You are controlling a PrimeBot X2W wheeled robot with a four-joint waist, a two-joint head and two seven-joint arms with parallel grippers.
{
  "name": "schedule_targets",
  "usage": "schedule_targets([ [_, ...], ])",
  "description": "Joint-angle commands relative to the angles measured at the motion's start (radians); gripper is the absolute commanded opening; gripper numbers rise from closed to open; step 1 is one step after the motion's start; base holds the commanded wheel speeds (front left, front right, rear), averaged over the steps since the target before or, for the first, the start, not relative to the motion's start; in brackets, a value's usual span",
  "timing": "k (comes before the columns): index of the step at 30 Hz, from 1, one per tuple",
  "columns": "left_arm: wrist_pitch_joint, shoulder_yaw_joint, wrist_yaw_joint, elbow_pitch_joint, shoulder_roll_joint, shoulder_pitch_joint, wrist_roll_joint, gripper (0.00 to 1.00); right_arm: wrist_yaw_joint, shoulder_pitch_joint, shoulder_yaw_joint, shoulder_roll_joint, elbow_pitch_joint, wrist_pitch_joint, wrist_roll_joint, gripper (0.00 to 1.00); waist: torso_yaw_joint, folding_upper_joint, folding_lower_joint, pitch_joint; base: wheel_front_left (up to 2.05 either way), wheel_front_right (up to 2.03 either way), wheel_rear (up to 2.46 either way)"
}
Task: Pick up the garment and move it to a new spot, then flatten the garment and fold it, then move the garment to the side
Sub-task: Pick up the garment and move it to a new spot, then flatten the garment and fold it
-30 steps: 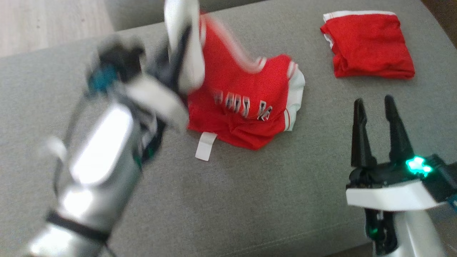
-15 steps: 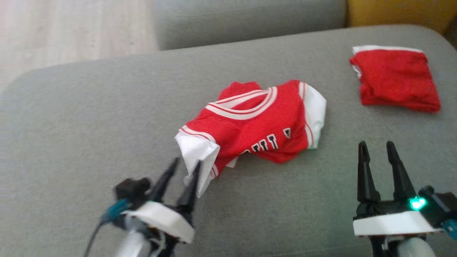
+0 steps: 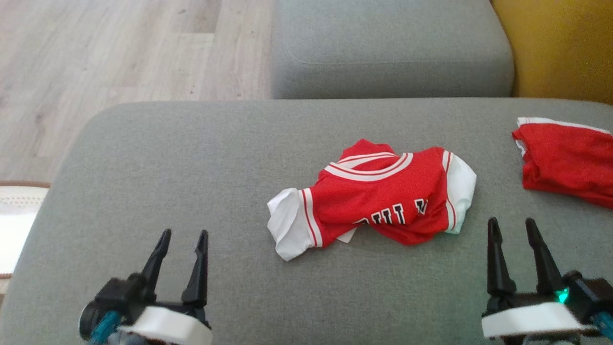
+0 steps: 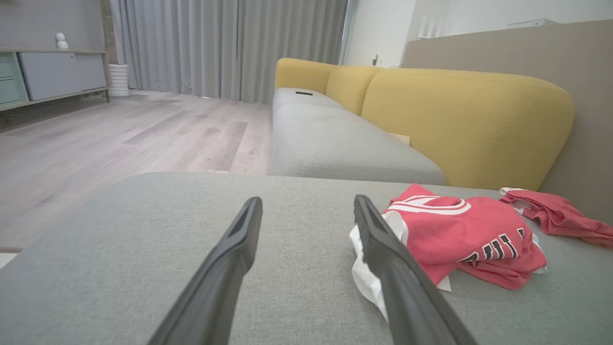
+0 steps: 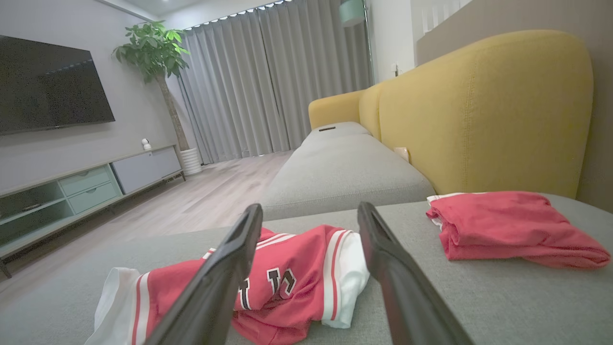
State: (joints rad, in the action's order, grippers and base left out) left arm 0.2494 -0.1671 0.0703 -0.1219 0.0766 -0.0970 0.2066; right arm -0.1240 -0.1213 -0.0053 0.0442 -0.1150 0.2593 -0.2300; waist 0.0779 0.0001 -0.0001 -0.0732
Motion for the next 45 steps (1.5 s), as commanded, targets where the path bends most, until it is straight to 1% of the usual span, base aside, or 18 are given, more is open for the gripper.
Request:
schedule_targets([
  [1, 0.012, 0.049, 0.003, 0.049, -0.010, 0.027, -0.009, 1.00, -0.007, 0.013, 0.015, 0.006, 0.033, 0.002, 0.005, 1.00, 0.015, -0.0001, 0.0001, -0.014, 0.00, 0.00, 0.00],
  [5, 0.012, 0.077, 0.008, 0.109, -0.022, -0.031, -0.028, 1.00, -0.007, -0.014, 0.021, 0.006, 0.038, 0.002, 0.046, 1.00, 0.021, -0.0001, 0.0001, -0.025, 0.00, 0.00, 0.00],
  [9, 0.012, 0.064, 0.007, 0.120, -0.025, -0.082, -0.082, 1.00, -0.007, -0.035, 0.024, 0.006, 0.048, 0.002, 0.058, 1.00, 0.024, -0.0001, 0.0001, -0.030, 0.00, 0.00, 0.00],
  [17, 0.012, 0.048, 0.001, 0.128, -0.026, -0.089, -0.136, 1.00, -0.007, -0.049, 0.022, 0.006, 0.032, 0.002, 0.063, 1.00, 0.027, -0.0001, 0.0001, -0.035, 0.00, 0.00, 0.00],
  [29, 0.012, 0.045, -0.010, 0.125, -0.026, -0.072, -0.156, 1.00, -0.007, -0.045, 0.024, 0.006, 0.007, 0.002, 0.060, 1.00, 0.028, -0.0001, 0.0001, -0.031, 0.00, 0.00, 0.00],
  [32, 0.012, 0.049, -0.022, 0.123, -0.026, -0.068, -0.134, 1.00, -0.007, -0.045, 0.026, 0.006, 0.005, 0.002, 0.059, 1.00, 0.028, -0.0001, 0.0001, -0.032, 0.00, 0.00, 0.00],
  [37, 0.012, 0.045, -0.028, 0.108, -0.026, -0.064, -0.129, 1.00, -0.007, -0.047, 0.025, 0.006, 0.002, 0.002, 0.056, 1.00, 0.028, -0.0001, 0.0001, -0.034, 0.00, 0.00, 0.00],
  [45, 0.012, 0.039, -0.027, 0.093, -0.026, -0.058, -0.134, 1.00, -0.007, -0.046, 0.022, 0.006, -0.002, 0.002, 0.044, 1.00, 0.031, -0.0001, 0.0001, -0.031, 0.00, 0.00, 0.00],
])
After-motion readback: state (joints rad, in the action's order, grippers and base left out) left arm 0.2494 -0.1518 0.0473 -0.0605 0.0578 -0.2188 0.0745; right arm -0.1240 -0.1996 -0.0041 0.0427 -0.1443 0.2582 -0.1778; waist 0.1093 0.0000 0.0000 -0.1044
